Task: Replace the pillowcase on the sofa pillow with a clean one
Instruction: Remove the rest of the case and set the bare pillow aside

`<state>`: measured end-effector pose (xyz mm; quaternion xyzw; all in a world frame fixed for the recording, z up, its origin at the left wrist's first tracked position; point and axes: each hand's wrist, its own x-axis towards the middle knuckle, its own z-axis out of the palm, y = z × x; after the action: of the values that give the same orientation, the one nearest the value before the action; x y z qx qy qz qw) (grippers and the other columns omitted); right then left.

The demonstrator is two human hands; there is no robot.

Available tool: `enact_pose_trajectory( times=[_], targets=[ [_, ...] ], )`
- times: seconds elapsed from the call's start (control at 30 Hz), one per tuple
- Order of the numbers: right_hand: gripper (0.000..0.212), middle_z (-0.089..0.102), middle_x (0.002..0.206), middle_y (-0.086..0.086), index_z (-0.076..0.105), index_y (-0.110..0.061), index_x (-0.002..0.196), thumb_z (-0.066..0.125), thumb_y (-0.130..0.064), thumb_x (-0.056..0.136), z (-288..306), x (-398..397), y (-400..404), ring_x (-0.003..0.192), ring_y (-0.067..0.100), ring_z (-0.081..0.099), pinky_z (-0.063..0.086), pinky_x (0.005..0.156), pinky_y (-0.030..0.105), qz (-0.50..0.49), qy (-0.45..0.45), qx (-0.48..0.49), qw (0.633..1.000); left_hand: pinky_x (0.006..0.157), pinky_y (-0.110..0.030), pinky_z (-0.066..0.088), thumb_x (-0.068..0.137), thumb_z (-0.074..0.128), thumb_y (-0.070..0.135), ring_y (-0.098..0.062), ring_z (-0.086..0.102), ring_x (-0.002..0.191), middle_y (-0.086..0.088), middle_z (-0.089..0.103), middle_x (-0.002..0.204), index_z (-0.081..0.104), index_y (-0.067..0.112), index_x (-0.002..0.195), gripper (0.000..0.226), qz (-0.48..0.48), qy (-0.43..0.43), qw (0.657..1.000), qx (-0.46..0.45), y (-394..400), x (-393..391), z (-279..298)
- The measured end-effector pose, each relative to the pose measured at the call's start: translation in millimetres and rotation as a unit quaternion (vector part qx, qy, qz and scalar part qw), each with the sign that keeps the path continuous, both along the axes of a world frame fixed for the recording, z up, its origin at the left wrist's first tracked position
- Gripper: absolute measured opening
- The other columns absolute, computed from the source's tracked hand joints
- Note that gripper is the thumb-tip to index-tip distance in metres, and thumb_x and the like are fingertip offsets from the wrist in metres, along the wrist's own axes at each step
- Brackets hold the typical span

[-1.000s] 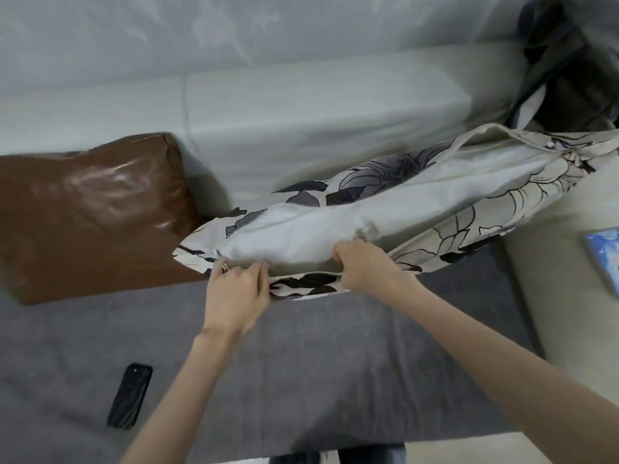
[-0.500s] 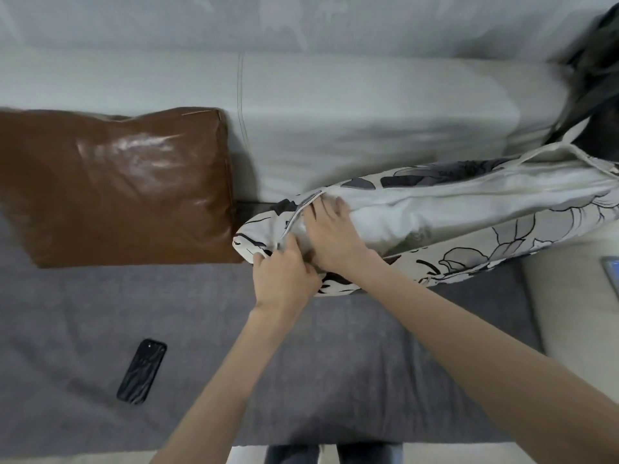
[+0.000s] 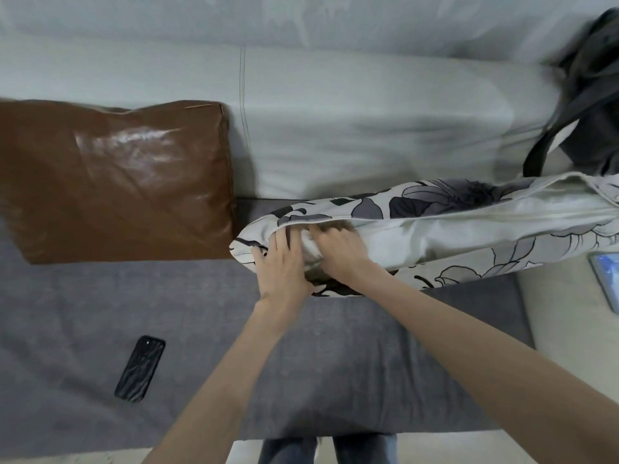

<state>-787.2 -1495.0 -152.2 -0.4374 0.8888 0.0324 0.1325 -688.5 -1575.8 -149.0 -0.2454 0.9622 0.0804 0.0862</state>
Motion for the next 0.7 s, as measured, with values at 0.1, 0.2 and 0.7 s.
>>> enact_pose_trajectory(
  times=[0.1,0.2,0.7],
  targets=[
    [0.051,0.066,0.110,0.012,0.051,-0.017,0.122,0.068,-0.028,0.076,11.4,-1.3,8.6,0.101,0.034,0.063,0.049,0.082,0.038,-0.031,-0.025,-0.027,0.999,0.094,-0.041,0.030,0.069,0.065,0.027,-0.025,0.037,0.123,-0.006,0.037,0.133,0.025,0.019,0.142,0.083,-0.005,0.001,1.000,0.017,1.4,0.4,-1.9],
    [0.044,0.068,0.106,0.009,0.058,-0.021,0.116,0.067,-0.025,0.073,29.2,-3.6,20.5,0.099,0.033,0.063,0.048,0.076,0.037,-0.034,-0.018,-0.048,0.998,0.089,-0.040,0.030,0.067,0.067,0.026,-0.028,0.038,0.120,-0.009,0.041,0.129,0.034,0.020,0.140,0.080,-0.006,0.024,0.998,0.053,1.5,-1.0,2.3],
    [0.022,0.044,0.049,0.002,0.053,-0.015,0.053,0.053,0.006,0.060,206.6,-23.0,161.3,0.056,0.002,0.032,0.027,0.046,0.026,-0.191,-0.147,-0.404,0.882,0.058,-0.032,0.033,0.049,0.051,0.013,-0.029,0.057,0.054,0.002,0.059,0.060,0.048,0.030,0.067,0.024,-0.123,0.189,0.973,0.045,32.4,-4.8,66.7]
  ],
)
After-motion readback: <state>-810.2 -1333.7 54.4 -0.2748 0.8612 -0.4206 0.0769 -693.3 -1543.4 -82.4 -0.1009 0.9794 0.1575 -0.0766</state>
